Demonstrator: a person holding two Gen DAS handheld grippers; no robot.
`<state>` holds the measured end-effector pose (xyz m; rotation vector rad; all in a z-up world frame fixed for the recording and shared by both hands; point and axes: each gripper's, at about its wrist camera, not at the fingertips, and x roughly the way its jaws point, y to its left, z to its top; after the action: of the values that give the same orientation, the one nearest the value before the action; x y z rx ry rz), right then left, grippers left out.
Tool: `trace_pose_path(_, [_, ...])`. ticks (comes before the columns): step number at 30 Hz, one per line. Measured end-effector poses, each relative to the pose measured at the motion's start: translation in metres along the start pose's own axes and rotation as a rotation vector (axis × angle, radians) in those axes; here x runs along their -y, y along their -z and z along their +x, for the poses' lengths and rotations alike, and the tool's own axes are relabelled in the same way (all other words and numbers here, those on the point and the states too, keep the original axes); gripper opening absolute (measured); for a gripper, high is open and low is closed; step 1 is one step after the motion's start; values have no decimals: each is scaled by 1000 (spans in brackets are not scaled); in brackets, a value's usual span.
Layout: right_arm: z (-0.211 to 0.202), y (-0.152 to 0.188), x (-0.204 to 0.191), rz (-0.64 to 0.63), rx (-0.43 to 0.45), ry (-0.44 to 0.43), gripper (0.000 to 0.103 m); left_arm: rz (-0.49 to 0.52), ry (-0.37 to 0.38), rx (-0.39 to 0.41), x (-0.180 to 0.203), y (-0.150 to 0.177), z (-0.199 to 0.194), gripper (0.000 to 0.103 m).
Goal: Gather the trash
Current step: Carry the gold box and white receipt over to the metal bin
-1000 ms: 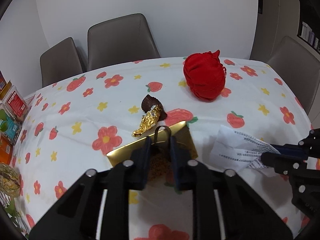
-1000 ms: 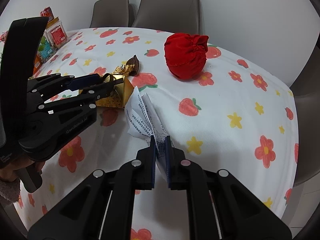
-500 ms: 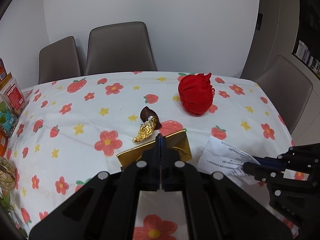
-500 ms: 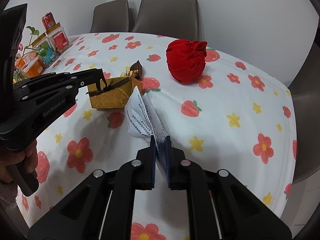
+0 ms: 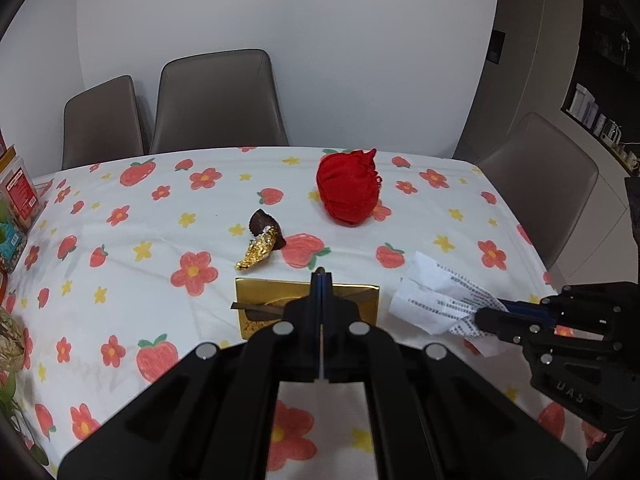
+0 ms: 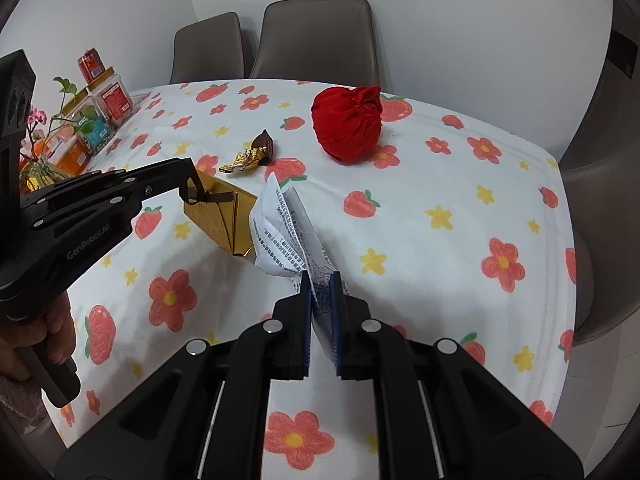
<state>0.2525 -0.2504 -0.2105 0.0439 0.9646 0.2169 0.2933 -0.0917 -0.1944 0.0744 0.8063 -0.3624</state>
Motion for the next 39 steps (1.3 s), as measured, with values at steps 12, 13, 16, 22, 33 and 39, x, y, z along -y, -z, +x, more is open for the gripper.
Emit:
trace_pose_path(12, [-72, 58, 35, 144, 57, 111, 8, 106, 144, 14, 70, 18, -42, 1])
trace_pose_path(13, [-78, 64, 39, 158, 62, 119, 8, 119, 159, 13, 78, 20, -45, 1])
trace_pose_path(16, [-100, 86, 49, 199, 79, 146, 8, 160, 201, 12, 107, 28, -55, 0])
trace_pose_path(22, [-147, 133, 82, 273, 119, 197, 8, 247, 281, 8, 177, 46, -77, 1])
trace_pose_path(33, [-250, 260, 192, 385, 141, 260, 8, 351, 371, -10, 347, 98, -112, 1])
trace_pose_path(39, [-304, 332, 258, 380, 109, 313, 8, 350, 417, -34, 448, 135, -119, 1])
